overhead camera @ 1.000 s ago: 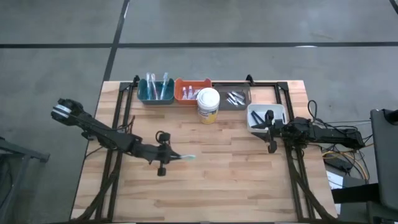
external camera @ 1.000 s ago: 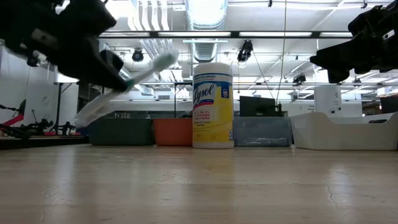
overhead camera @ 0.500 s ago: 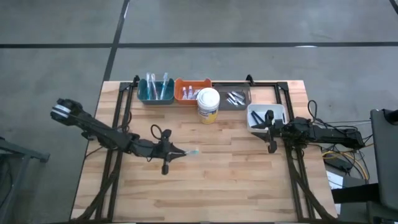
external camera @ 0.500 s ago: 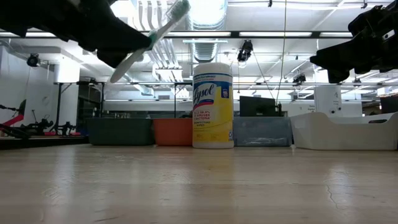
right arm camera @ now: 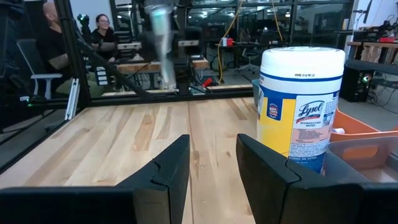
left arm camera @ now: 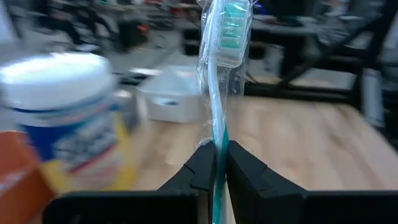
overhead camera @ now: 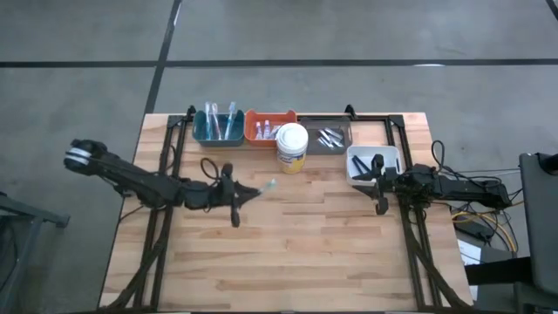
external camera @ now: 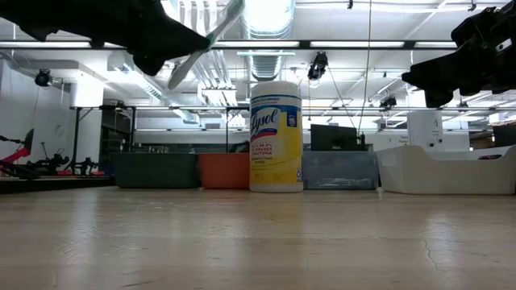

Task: Pick & Place Travel size toiletries
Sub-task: Put the green toothbrush into the blue bin

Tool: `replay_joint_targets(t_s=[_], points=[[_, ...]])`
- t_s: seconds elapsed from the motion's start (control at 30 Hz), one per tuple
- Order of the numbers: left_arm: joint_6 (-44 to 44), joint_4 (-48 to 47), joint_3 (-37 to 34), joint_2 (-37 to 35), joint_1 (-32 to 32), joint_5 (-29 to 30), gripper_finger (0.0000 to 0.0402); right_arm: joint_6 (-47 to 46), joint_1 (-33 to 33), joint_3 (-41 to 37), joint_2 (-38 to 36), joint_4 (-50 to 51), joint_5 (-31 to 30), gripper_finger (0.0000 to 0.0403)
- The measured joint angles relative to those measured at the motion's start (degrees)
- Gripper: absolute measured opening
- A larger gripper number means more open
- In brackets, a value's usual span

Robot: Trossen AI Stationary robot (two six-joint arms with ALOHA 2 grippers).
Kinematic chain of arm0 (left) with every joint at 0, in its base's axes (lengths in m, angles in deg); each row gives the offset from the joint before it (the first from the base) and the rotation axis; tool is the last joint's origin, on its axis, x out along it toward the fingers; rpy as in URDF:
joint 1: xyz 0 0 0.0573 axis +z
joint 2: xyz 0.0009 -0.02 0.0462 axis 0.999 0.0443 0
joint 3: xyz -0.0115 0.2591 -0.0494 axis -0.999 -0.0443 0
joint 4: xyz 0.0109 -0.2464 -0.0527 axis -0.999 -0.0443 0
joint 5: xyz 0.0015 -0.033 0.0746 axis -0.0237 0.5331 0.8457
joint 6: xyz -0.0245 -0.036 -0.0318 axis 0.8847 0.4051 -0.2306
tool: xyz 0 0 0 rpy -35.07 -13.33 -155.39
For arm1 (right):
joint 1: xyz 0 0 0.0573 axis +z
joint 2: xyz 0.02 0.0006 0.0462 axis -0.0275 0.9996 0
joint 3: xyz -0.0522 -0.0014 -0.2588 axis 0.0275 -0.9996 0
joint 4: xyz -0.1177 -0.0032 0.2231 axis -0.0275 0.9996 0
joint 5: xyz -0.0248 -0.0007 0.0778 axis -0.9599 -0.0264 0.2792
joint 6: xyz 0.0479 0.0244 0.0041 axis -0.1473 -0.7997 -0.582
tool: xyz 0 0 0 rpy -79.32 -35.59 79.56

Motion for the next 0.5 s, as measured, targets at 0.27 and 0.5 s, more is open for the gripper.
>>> replay_joint_targets(t_s=[0.27,0.5], points=[[-0.88,0.17,0.0,-3.88,6.5,7.91,0.0028,0.0,0.02,0.0,0.0,0.0,0.0,0.013],[-0.56,0.18,0.0,-4.91,14.56,8.21,0.0028,-0.02,0.02,0.0,0.0,0.0,0.0,0.013]])
